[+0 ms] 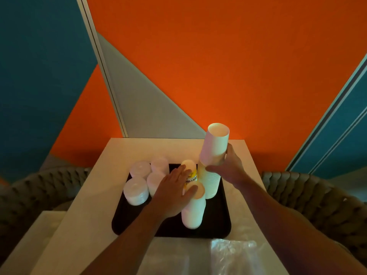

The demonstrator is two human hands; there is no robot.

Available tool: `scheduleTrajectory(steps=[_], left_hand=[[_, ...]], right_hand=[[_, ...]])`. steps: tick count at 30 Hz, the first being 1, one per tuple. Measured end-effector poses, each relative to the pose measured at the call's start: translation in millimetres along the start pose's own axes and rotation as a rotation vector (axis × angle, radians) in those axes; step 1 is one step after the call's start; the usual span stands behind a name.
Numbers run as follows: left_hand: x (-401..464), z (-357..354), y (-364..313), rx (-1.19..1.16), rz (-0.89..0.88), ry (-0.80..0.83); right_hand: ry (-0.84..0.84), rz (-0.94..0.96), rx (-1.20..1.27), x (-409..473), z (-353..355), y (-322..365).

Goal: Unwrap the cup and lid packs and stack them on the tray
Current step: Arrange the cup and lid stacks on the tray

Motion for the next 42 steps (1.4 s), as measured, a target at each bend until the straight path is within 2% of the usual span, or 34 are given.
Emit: scheduleTrajectory(steps=[9,17,29,31,36,38,40,42], left_hand=[[-7.4,-8.8,-1.0,0.004,0.007,0.037],[-8.9,-7.3,2.8,-0.053,0.009,0.008],[2.3,-8.0,3.8,-0.102,0.038,0.043],[6.1,-4.1,7.0,-0.170,0.044,0.006],[8.3,20.3,20.7,-0.418,0.079,-0.245],[10.2,27.3,29.1,-0.341,0.096,-0.270],[16.7,29.1,29.8,-0.255,0.106,-0.228],[20.6,33.4,23.1,-0.307,0.141,-0.243]], right_hand=[[0.111,0.028,-0.010,43.9,-32.6,31.8],[0.253,0.059,-0.024,59.6,-76.0,58.7],[0.361,0.071,-0.004,65.7,-100.8,66.2],[0.359,0.030,0.038,67.2,-97.1,59.2],[0.276,-0.079,0.231,46.2,-65.7,27.3],[0.292,-0.069,0.185,32.7,-62.5,10.0],[0.314,-0.037,0.077,21.3,-64.5,-1.5],[0.330,0.039,-0.052,14.9,-70.8,-3.3]])
Point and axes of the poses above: each hand's wrist, its own x-axis towards the middle knuckle, its own z-axis out of the back of the hand, y = z × x, the point moved 9 cm from there along x, towards the middle knuckle, and after that the axes turned 13 degrees about -z, right-handed, at the moved point
